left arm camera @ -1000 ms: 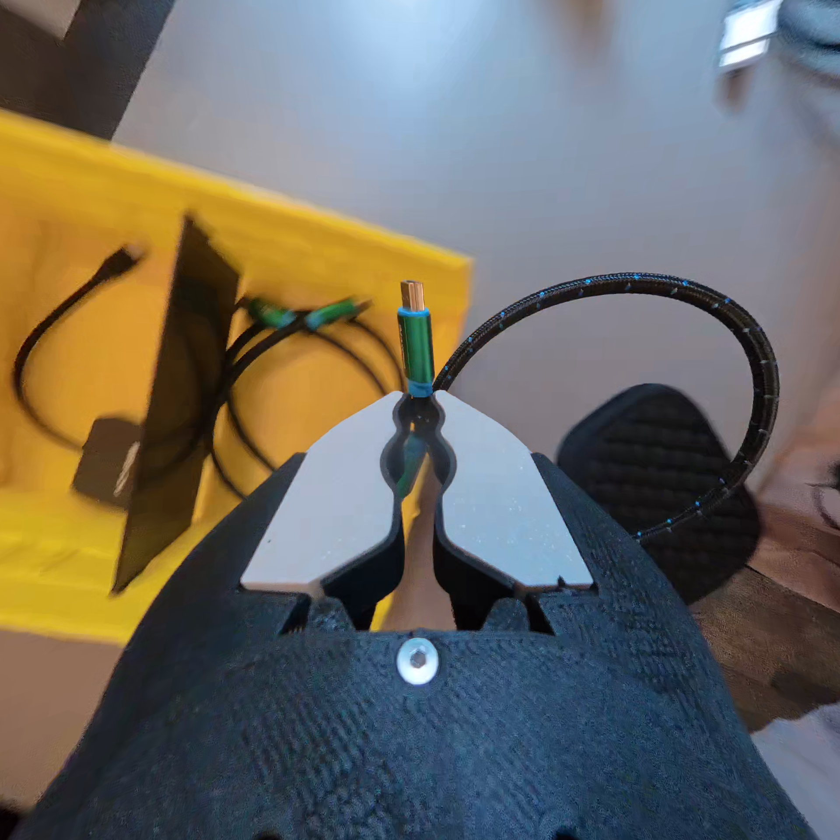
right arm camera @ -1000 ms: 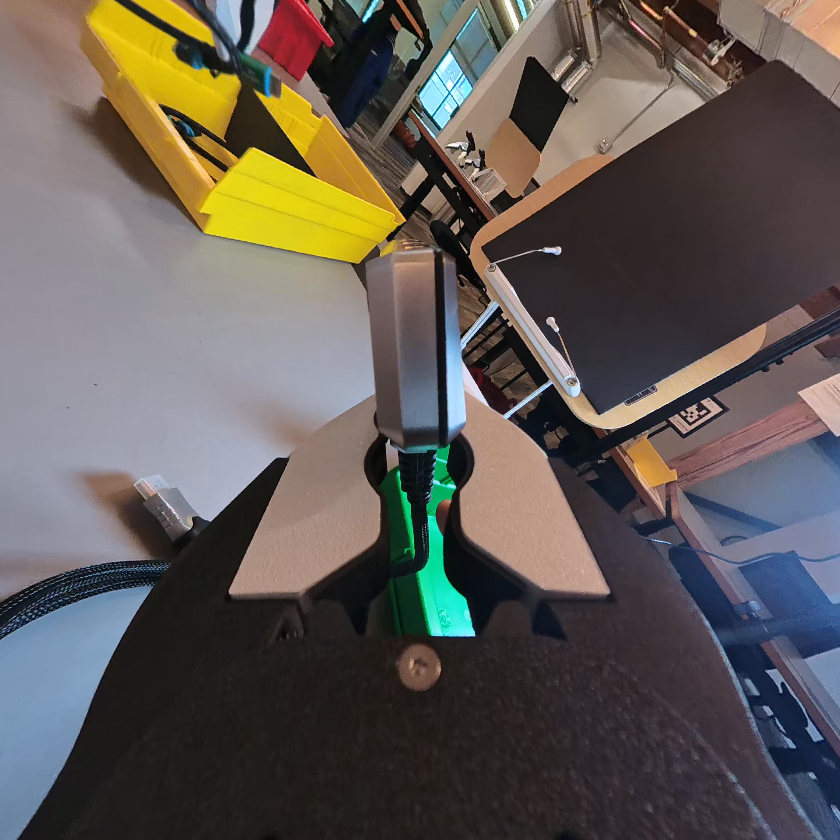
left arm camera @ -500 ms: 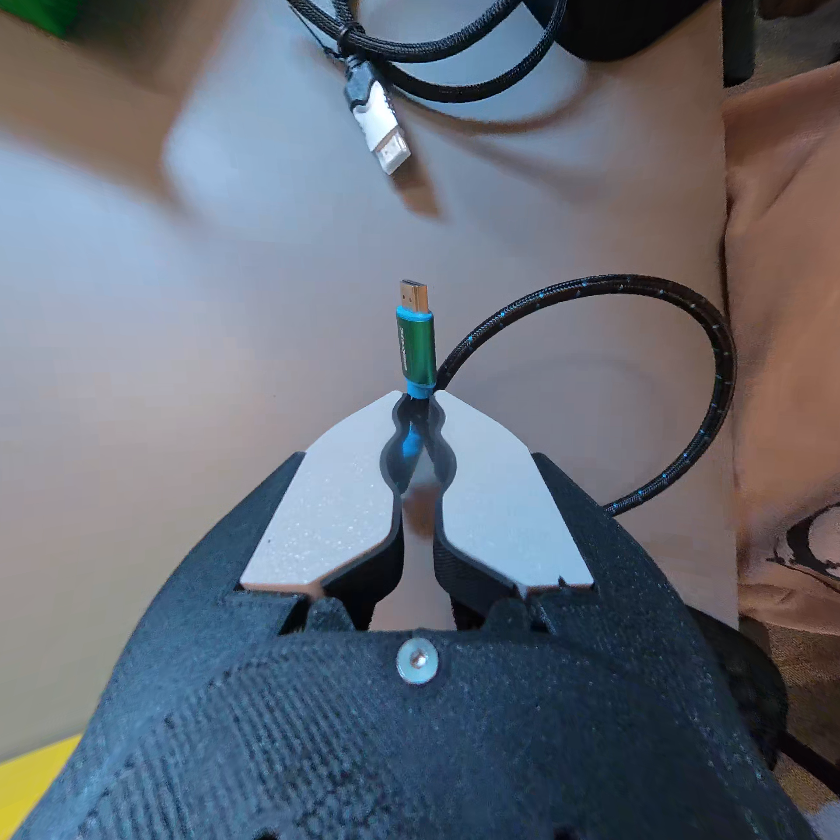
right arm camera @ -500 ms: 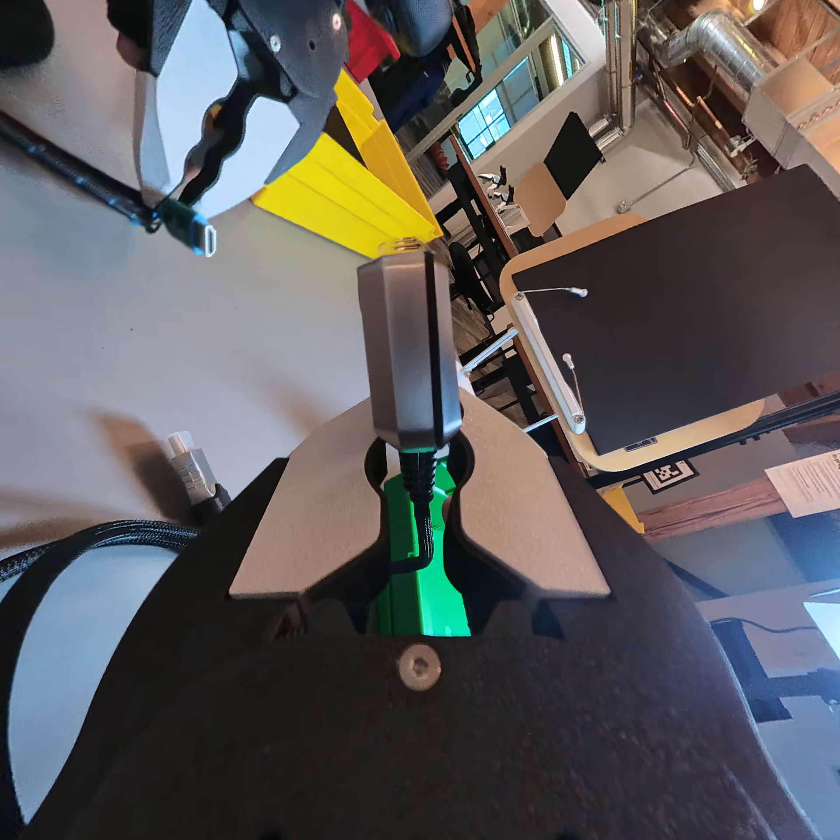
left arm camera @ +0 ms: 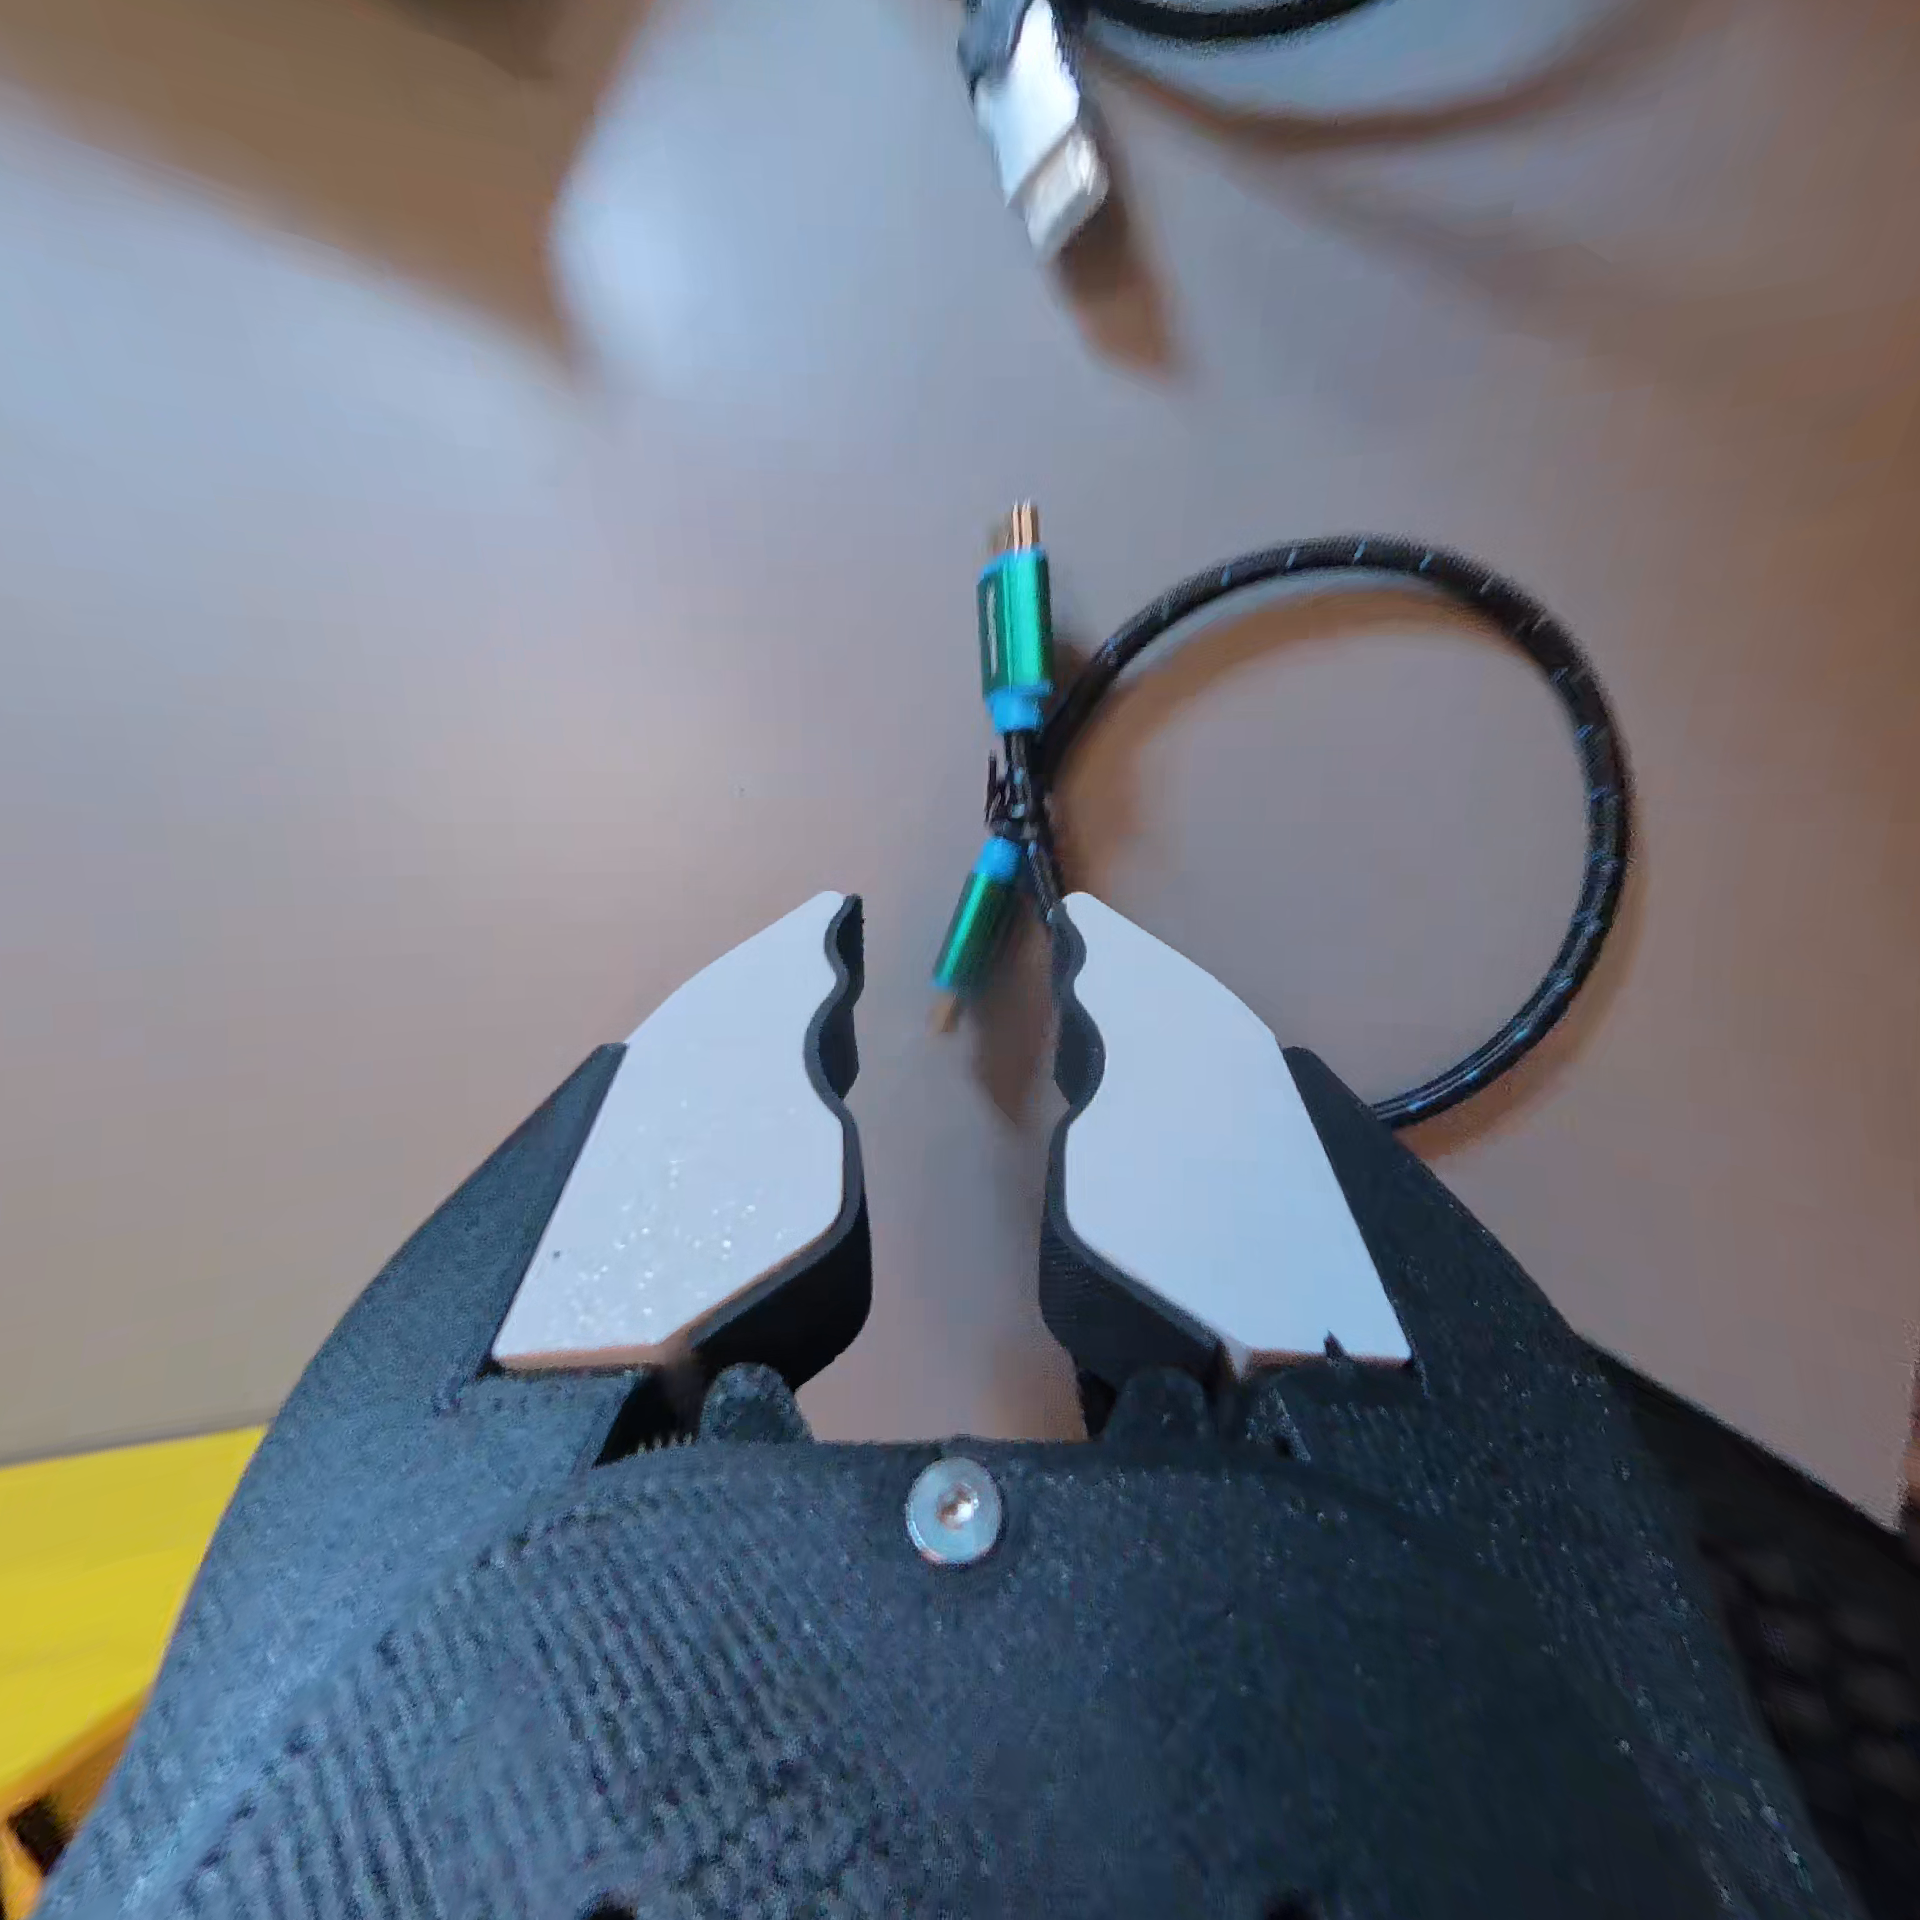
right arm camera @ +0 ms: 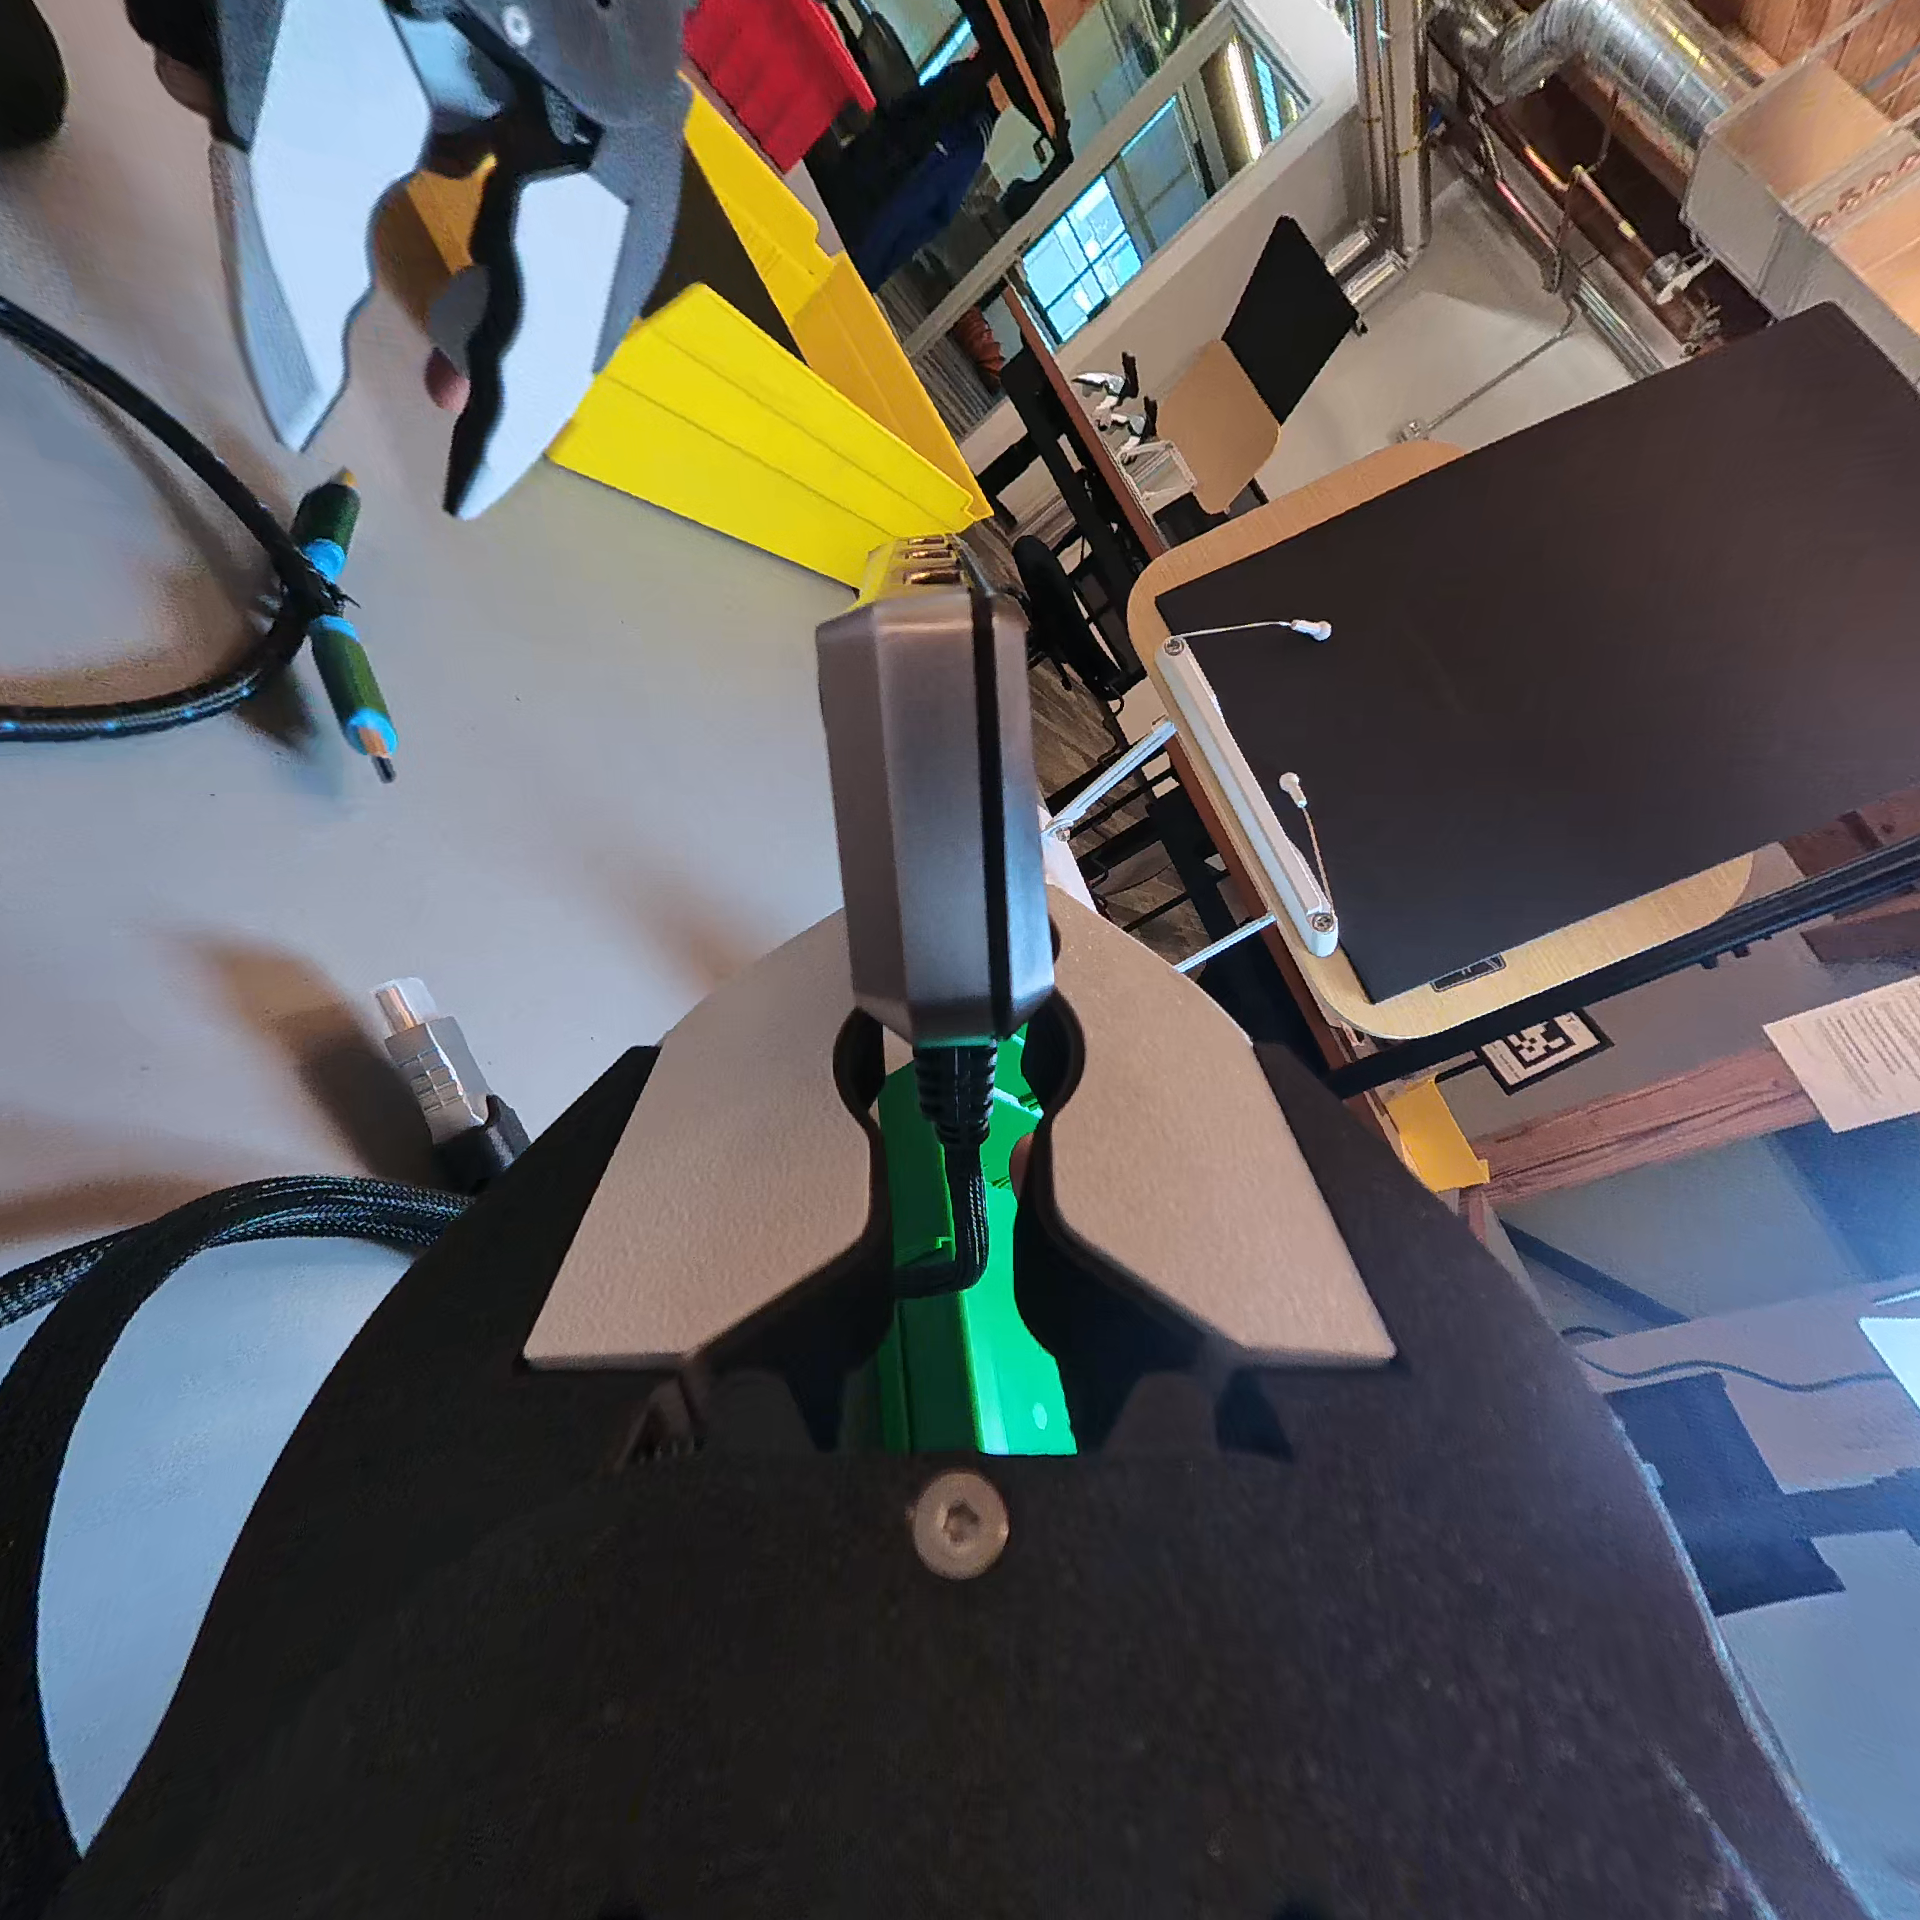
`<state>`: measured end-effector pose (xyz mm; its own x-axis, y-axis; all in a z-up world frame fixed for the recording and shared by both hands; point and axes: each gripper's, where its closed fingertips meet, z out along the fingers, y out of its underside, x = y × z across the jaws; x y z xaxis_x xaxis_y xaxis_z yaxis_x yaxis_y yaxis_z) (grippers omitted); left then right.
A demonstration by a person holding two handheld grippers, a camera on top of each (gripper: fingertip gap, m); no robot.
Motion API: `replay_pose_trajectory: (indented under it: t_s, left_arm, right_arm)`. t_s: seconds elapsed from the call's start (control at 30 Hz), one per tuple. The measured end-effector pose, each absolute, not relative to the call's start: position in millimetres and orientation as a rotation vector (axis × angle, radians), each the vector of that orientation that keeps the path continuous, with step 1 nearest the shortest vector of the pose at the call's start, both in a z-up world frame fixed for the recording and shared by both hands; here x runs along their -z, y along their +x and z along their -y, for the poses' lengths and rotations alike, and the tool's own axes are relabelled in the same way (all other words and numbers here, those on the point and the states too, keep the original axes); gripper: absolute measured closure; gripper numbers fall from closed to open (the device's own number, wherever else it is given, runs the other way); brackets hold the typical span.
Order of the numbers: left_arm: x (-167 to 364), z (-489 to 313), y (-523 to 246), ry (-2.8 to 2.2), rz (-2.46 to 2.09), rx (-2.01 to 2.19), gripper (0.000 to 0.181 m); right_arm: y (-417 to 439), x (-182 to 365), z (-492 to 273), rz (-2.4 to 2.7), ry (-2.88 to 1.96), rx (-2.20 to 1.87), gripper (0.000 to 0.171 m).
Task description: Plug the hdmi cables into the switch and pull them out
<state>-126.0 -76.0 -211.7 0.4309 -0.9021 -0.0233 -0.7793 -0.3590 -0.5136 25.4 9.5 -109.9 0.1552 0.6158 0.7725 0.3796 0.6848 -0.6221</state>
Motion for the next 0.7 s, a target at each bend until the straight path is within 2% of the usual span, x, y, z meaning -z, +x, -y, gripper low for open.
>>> replay_pose_trajectory:
  t_s: [0.13,0.2,0.33,0.47,0.6,0.7]
  left_arm:
    - [239,78,-153,-2.281,-1.470,0.221,0.147]
    - [246,79,-151,-2.270,-1.458,0.292,0.148]
    - [246,78,-140,-2.191,-1.457,0.412,0.168]
    - [245,74,-142,-2.129,-1.576,0.350,0.169]
    - [239,43,-165,-2.168,-1.634,0.057,0.161]
    - [213,-11,-171,-2.159,-1.321,-0.155,0.160]
  right_arm:
    - [24,111,-8,1.464,-0.877,-0.201,0.148]
    - [23,111,-8,1.465,-0.877,-0.198,0.148]
    - [24,112,-10,1.461,-0.884,-0.196,0.148]
    - [24,111,-10,1.452,-0.893,-0.218,0.148]
    - [23,110,-9,1.450,-0.891,-0.222,0.148]
    - [24,109,-8,1.451,-0.884,-0.206,0.149]
